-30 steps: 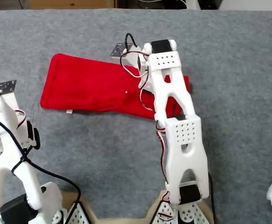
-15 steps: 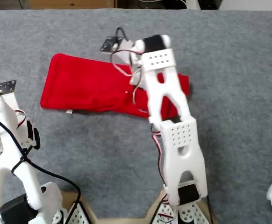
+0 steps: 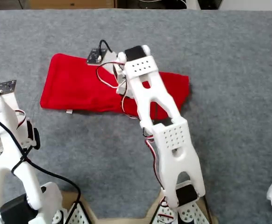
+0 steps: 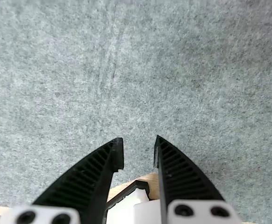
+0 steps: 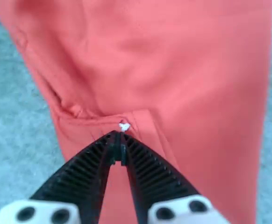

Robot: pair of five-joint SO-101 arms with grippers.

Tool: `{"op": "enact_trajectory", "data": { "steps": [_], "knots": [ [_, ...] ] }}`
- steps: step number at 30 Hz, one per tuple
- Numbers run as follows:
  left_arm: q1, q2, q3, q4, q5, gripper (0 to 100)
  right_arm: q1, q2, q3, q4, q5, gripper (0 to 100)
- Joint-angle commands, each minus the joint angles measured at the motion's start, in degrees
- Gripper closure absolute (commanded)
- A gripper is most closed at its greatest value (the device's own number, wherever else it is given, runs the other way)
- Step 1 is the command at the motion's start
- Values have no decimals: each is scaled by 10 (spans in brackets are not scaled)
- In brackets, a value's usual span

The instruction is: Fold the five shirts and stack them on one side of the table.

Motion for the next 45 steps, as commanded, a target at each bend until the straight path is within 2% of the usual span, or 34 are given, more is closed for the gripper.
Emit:
{"op": "enact_trajectory", "data": {
  "steps": [1,7,14,17,19,22,26,30,35,39,45],
  "knots": [
    [-7,-19,-31,3,-5,878,-7,10,-1,-13,3,993],
    [-7,-19,-40,5,-5,878,7,22,-58,-7,11,993],
    [-6,-11,-107,2,-4,876,15,7,-283,108,14,993],
    [-1,14,-154,-12,-2,874,26,-4,-344,121,5,992],
    [2,52,-202,-11,4,874,35,-19,-340,121,-9,992],
    [18,136,-298,33,18,874,48,-37,-305,121,-24,992],
    [38,272,-433,79,19,874,70,-67,-264,121,-92,992],
    [57,398,-567,89,20,874,95,-112,-218,121,-182,993],
    [82,526,-714,90,36,873,122,-128,-178,113,-214,993],
    [106,596,-825,116,70,791,153,-107,-172,77,-221,993],
    [141,677,-954,117,73,730,205,-33,-174,35,-309,993]
  ]
}}
